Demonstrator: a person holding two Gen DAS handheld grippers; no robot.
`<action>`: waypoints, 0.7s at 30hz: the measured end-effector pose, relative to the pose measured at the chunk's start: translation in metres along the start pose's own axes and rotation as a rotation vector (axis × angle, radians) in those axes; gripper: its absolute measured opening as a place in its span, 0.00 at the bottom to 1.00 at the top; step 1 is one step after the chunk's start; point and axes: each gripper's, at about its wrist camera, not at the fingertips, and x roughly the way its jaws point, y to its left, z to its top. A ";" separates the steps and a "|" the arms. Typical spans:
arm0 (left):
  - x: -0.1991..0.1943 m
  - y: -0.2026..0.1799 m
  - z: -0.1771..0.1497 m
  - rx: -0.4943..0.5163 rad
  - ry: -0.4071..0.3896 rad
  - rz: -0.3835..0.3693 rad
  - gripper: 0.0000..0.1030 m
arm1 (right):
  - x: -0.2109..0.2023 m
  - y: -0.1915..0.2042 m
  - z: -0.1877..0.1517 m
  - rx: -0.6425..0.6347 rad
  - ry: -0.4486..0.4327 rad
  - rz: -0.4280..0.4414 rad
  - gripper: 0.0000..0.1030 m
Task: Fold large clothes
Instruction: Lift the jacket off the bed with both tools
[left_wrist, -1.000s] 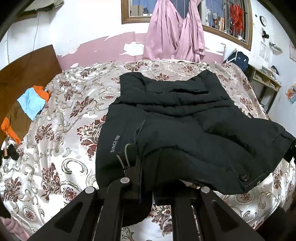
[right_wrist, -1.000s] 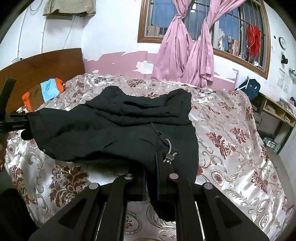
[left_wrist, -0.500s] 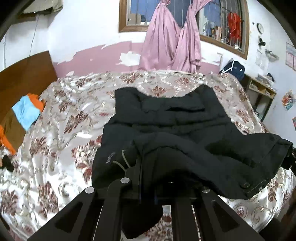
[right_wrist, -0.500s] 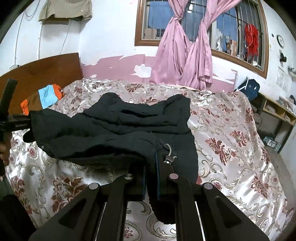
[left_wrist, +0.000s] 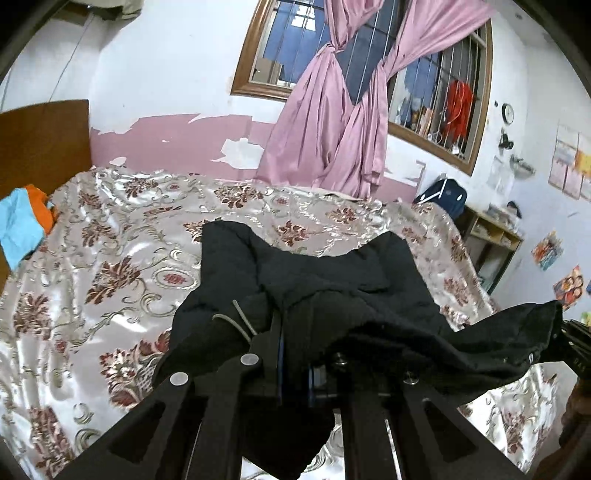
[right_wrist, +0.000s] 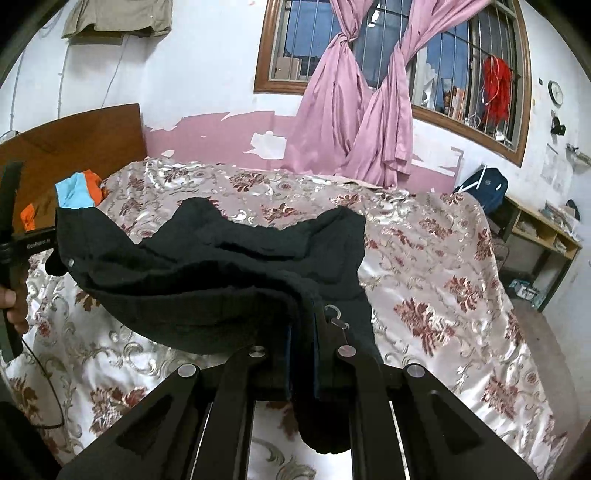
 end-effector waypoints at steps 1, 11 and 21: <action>0.002 0.001 0.001 0.014 -0.001 -0.005 0.08 | 0.002 0.000 0.003 -0.001 -0.001 -0.001 0.07; 0.022 0.016 0.021 0.011 -0.011 -0.049 0.08 | 0.024 0.001 0.034 -0.035 -0.017 -0.006 0.07; 0.044 0.028 0.037 -0.034 -0.037 -0.050 0.08 | 0.056 -0.006 0.063 -0.042 -0.028 0.005 0.07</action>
